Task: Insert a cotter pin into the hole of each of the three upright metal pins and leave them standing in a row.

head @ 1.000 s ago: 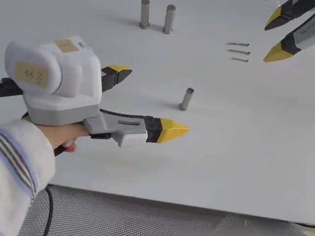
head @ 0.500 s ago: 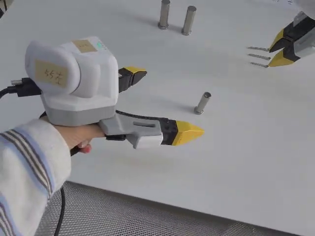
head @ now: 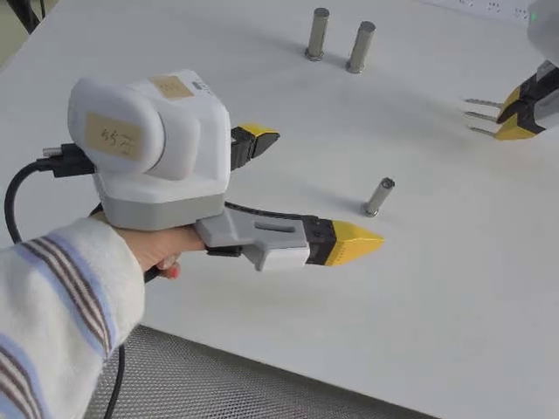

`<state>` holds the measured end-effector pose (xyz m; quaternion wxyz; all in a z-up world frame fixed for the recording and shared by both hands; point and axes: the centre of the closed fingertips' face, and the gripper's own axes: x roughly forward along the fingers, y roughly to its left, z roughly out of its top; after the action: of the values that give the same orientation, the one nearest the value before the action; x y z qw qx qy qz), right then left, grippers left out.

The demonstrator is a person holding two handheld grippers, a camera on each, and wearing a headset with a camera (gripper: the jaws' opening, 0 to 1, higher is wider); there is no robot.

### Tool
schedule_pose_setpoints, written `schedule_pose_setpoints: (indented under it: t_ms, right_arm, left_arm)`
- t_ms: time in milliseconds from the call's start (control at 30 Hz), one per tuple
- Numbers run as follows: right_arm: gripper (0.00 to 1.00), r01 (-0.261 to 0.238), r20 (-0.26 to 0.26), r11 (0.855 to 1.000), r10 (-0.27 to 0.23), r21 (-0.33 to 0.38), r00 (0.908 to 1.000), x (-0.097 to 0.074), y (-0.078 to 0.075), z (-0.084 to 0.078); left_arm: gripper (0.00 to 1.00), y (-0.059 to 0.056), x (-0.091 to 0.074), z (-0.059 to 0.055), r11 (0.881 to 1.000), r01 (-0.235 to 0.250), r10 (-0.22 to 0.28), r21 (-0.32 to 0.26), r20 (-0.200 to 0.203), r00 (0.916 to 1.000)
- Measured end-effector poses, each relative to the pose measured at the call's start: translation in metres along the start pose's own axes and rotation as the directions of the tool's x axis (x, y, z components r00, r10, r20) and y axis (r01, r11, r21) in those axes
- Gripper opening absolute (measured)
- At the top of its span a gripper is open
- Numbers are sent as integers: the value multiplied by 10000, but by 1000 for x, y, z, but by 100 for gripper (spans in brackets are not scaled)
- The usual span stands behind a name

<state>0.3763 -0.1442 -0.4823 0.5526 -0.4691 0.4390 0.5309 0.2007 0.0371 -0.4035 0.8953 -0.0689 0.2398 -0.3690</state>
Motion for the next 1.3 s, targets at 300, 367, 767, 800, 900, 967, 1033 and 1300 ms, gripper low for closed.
schedule_pose_setpoints:
  t_ms: [300,367,767,800,900,967,1033,1300]
  right_arm:
    - [5,-176,-145,9998,177,63,9997,13,-2,-3]
    - [5,-157,-297,9998,154,-90,9994,14,-1,-5]
    - [4,-134,-238,9998,131,-127,9996,13,-3,-6]
    - [4,-142,-253,9998,138,-130,9996,13,-3,-6]
    - [4,-232,-301,9994,224,-258,9993,14,-5,-6]
    - [4,-329,-289,9989,319,-344,9991,14,-6,-6]
    - [4,-382,-285,9986,371,-364,9989,14,-6,-6]
    - [1,-355,-540,9994,357,47,9979,17,-11,-5]
  left_arm:
    - [93,3,-2,2,9998,-174,175,-136,68,9998]
    - [93,3,-2,1,9997,-180,180,-171,23,9998]
    - [91,4,1,-1,9996,-149,146,-250,-147,9998]
    - [91,4,1,-2,9997,-139,135,-223,-172,9998]
    - [92,5,2,-1,9998,-144,140,-156,-220,9997]
    - [92,5,2,0,9998,-129,126,-149,-216,9997]
    - [92,5,2,1,9998,-117,113,-180,-231,9997]
    - [92,3,4,1,9998,-58,53,-167,-289,9996]
